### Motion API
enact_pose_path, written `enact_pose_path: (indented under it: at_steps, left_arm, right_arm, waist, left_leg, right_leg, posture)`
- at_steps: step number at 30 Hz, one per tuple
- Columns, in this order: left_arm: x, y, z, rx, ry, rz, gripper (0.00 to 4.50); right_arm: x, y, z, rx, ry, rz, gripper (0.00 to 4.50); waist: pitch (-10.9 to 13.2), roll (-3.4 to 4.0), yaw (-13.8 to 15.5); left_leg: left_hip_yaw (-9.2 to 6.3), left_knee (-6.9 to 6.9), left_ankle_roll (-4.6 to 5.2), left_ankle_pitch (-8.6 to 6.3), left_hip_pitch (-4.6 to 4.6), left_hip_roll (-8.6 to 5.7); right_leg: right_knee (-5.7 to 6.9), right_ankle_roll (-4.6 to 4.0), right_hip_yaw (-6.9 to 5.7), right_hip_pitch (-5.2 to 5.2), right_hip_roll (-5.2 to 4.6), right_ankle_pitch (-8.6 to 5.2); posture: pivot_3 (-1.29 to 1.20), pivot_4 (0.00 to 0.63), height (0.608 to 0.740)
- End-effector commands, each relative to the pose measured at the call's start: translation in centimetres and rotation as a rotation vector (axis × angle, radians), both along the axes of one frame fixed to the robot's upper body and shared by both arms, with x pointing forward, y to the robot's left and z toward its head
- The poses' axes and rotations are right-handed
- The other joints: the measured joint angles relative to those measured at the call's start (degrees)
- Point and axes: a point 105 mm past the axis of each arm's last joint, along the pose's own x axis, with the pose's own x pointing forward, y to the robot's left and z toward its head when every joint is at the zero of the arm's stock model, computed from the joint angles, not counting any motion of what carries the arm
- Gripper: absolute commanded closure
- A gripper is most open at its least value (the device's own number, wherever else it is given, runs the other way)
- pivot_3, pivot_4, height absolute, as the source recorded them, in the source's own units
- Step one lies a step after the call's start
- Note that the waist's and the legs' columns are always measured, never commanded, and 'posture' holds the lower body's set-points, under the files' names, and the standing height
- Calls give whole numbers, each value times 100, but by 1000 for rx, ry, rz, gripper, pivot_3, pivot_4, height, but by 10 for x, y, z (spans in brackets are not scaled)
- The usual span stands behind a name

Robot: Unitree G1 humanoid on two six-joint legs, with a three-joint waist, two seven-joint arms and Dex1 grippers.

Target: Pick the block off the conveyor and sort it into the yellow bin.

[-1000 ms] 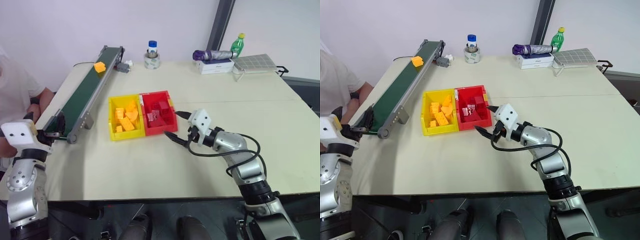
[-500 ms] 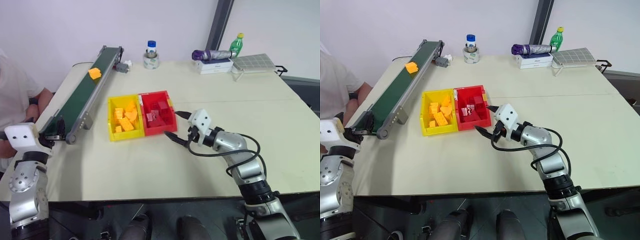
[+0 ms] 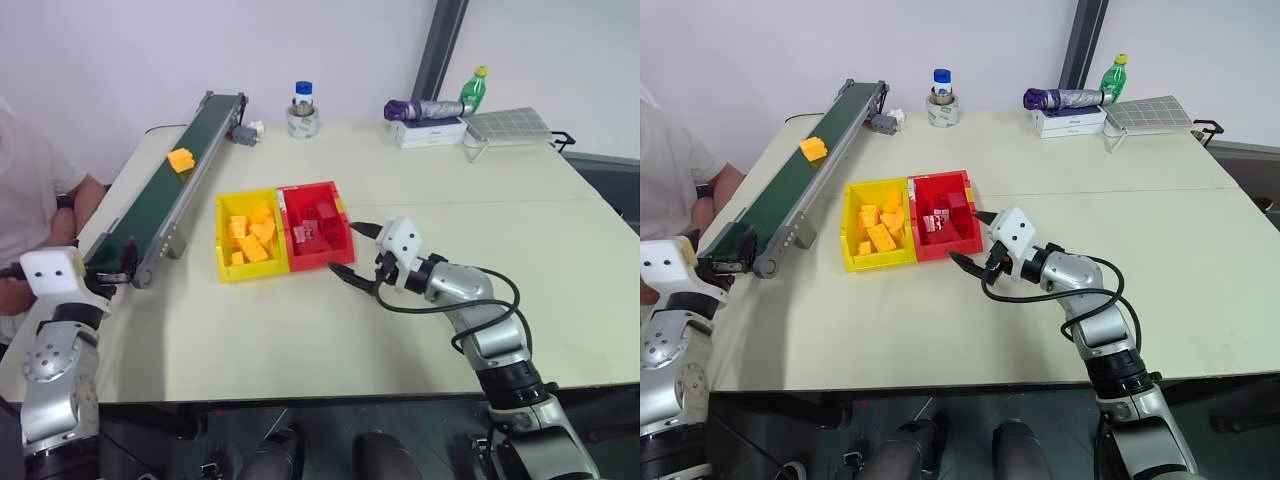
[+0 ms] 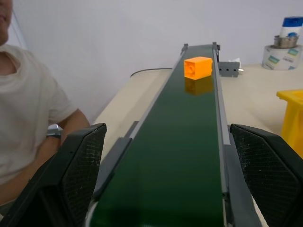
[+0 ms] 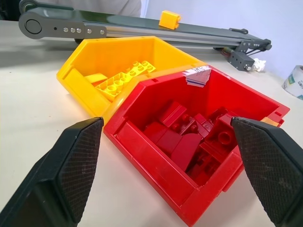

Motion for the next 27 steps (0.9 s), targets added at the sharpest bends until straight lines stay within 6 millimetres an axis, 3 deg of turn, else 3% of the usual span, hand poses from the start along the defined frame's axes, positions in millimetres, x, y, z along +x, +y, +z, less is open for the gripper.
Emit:
enact_pose_path:
  at_steps: [1,12,19,27]
  left_arm:
    - [-1,-1,14,33,-33,-4,90]
    - [17,-2,31,-2,-13,-22,90]
    - [45,-8,40,28,111,-61,90]
    - [78,2,45,9,162,-29,90]
  right_arm:
    - [-2,4,10,6,-46,18,0]
    - [-4,6,13,12,-55,21,0]
    - [-5,7,14,16,-59,20,0]
    - [-6,6,13,20,-56,11,0]
  waist:
    - [0,0,0]
    - [0,0,4]
    - [0,0,0]
    - [0,0,-8]
  left_leg:
    - [0,0,0,0,0,0]
    - [0,0,0,0,0,0]
    - [-1,0,0,0,0,0]
    - [-2,0,0,0,0,0]
  right_leg:
    - [0,0,0,0,0,0]
    - [0,0,-1,0,0,0]
    - [2,3,-2,-2,3,2]
    - [1,22,-3,-2,4,12]
  posture:
    - [0,150,740]
    - [0,150,740]
    - [0,150,740]
    - [0,150,740]
